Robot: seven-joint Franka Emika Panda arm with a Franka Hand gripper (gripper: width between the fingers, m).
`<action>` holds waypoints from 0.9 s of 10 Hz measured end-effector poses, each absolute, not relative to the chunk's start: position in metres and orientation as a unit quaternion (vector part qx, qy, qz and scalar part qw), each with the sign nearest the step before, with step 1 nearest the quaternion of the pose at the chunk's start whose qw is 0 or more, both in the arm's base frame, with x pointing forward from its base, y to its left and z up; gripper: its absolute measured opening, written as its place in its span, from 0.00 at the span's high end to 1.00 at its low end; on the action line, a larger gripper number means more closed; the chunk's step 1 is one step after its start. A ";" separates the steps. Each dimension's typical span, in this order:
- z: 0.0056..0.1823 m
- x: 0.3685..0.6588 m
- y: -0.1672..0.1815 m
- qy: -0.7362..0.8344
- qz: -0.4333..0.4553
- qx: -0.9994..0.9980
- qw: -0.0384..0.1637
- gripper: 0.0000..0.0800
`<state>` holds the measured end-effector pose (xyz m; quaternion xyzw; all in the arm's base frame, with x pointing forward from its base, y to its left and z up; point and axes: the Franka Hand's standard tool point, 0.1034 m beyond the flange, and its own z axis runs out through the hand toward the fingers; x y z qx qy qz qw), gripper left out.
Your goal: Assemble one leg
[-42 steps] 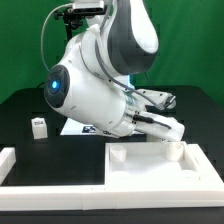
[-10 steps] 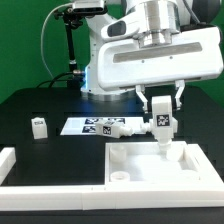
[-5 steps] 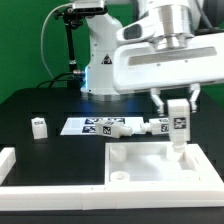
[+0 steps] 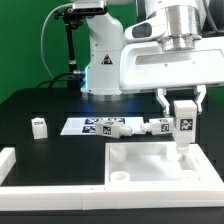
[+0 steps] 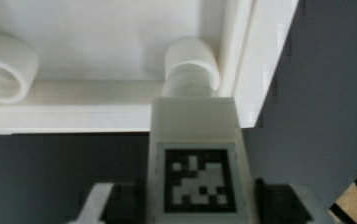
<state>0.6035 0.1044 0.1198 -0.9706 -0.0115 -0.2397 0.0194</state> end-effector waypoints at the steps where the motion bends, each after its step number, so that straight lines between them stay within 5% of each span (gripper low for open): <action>1: 0.115 0.606 0.110 -0.023 -0.239 -0.971 0.016 0.64; 9: 0.093 0.628 0.107 -0.023 -0.240 -0.970 0.008 0.64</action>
Offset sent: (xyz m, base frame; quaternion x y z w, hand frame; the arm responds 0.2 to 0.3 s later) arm 0.0331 -0.0016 -0.0084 -0.0045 0.0286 -0.0369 0.9989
